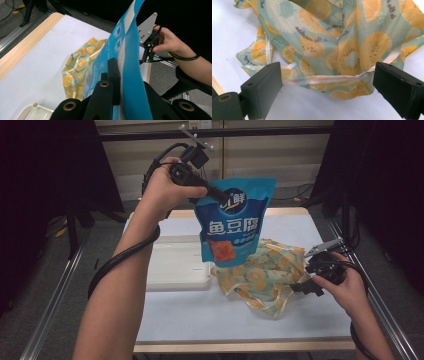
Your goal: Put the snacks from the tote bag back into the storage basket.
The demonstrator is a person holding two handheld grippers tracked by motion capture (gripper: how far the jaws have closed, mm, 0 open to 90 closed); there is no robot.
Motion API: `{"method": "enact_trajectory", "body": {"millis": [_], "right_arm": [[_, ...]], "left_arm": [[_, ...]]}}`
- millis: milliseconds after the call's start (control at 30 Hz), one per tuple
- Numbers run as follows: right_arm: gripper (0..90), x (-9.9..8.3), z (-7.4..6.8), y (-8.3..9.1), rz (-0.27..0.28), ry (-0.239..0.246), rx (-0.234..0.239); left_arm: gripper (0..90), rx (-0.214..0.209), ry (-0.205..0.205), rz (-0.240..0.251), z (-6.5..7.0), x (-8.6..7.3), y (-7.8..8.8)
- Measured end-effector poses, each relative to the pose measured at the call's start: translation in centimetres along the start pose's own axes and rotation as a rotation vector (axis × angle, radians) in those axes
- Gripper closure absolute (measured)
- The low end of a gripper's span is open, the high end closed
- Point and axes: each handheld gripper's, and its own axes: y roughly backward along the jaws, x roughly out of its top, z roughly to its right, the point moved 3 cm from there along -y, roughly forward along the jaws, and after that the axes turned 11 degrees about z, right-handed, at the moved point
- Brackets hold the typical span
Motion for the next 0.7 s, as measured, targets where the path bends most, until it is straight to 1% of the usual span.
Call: {"method": "enact_trajectory", "body": {"millis": [33,100,133,167,200,233,300,333,367,433,467,533,567,600,700], "right_arm": [[8.2,0.0,-0.1,0.0,-0.004,-0.006,0.0],[8.1,0.0,-0.2,-0.1,-0.005,0.005,0.005],[8.1,0.0,-0.2,-0.2,-0.006,0.003,0.006],[8.1,0.0,-0.2,-0.1,-0.008,0.0,0.005],[8.1,-0.1,-0.1,-0.1,-0.008,0.002,0.007],[8.2,-0.1,0.0,0.0,-0.005,0.008,-0.001],[8.1,-0.1,0.0,0.0,-0.002,0.01,-0.003],[8.1,-0.1,-0.2,0.0,-0.009,0.004,-0.002],[8.1,0.0,-0.2,0.0,-0.002,0.014,0.004],[8.1,0.1,-0.4,-0.1,-0.011,0.01,0.004],[8.1,0.1,-0.3,-0.2,-0.002,0.023,0.006],[8.1,0.3,-0.4,-0.1,-0.002,0.016,-0.002],[8.1,0.3,-0.4,-0.1,-0.004,0.008,0.002],[8.1,0.3,-0.4,-0.1,-0.004,0.01,0.005],[8.1,0.4,-0.4,-0.1,-0.008,0.007,0.002]], "left_arm": [[90.0,0.001,-0.001,-0.004,-0.1,-0.1,0.1],[90.0,-0.003,0.008,0.001,-0.2,-0.3,0.3],[90.0,0.001,0.011,0.003,-0.3,-0.4,0.4],[90.0,0.0,0.004,0.003,-0.4,-0.5,0.6],[90.0,0.001,0.01,0.002,-0.4,-0.6,0.7],[90.0,0.008,0.011,0.002,-0.4,-0.6,0.8],[90.0,0.007,0.012,-0.003,-0.5,-0.8,1.1],[90.0,0.013,0.013,-0.001,-0.5,-0.9,1.2],[90.0,0.012,0.016,0.001,-0.6,-1.0,1.4],[90.0,0.02,0.017,0.001,-0.7,-1.3,1.8],[90.0,0.018,0.019,-0.001,-0.7,-1.4,1.9],[90.0,0.027,0.018,-0.002,-0.8,-1.5,2.3],[90.0,0.027,0.02,0.0,-0.9,-1.6,2.5],[90.0,0.035,0.014,-0.006,-0.9,-1.7,2.7],[90.0,0.036,0.025,0.004,-1.1,-1.9,3.2]]}}
